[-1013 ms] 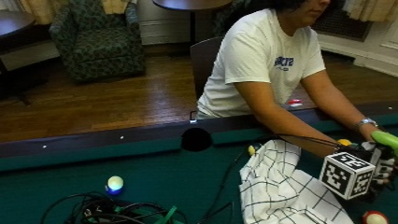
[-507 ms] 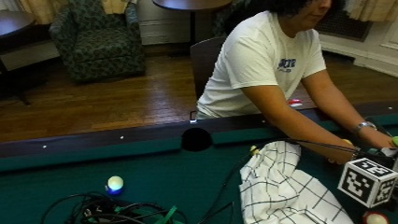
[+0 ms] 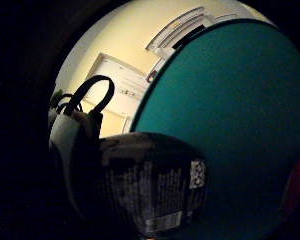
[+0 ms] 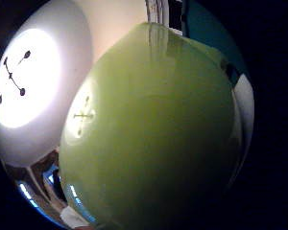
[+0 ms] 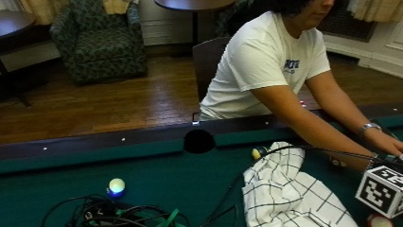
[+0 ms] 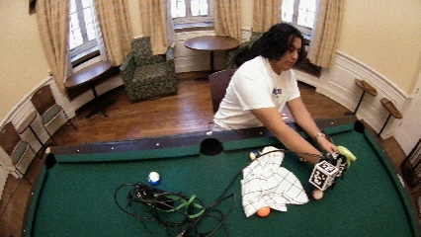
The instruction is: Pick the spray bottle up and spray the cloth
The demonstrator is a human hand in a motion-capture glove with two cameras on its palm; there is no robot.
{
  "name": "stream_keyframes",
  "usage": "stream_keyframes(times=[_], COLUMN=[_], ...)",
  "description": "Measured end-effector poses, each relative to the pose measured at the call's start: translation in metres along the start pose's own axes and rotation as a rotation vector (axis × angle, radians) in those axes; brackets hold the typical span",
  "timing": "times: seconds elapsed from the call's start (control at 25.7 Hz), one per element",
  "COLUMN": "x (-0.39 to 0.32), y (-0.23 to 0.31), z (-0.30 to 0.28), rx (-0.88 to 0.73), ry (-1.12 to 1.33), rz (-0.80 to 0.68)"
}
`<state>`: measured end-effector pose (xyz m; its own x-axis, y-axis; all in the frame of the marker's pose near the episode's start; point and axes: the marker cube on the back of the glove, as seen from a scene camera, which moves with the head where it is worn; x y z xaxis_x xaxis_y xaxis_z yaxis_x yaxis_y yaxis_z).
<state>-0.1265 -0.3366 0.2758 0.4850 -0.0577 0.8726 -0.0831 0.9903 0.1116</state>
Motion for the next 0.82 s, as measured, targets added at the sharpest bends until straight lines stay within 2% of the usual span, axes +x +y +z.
stream_keyframes(times=[0.16,0.51,0.82], x=[0.006,0.024,0.012], y=[0.002,0.029,0.072], z=[0.003,-0.002,-0.055], rx=[0.034,-0.018,0.008], ry=[0.018,0.121,0.261], rz=[0.020,0.129,0.120])
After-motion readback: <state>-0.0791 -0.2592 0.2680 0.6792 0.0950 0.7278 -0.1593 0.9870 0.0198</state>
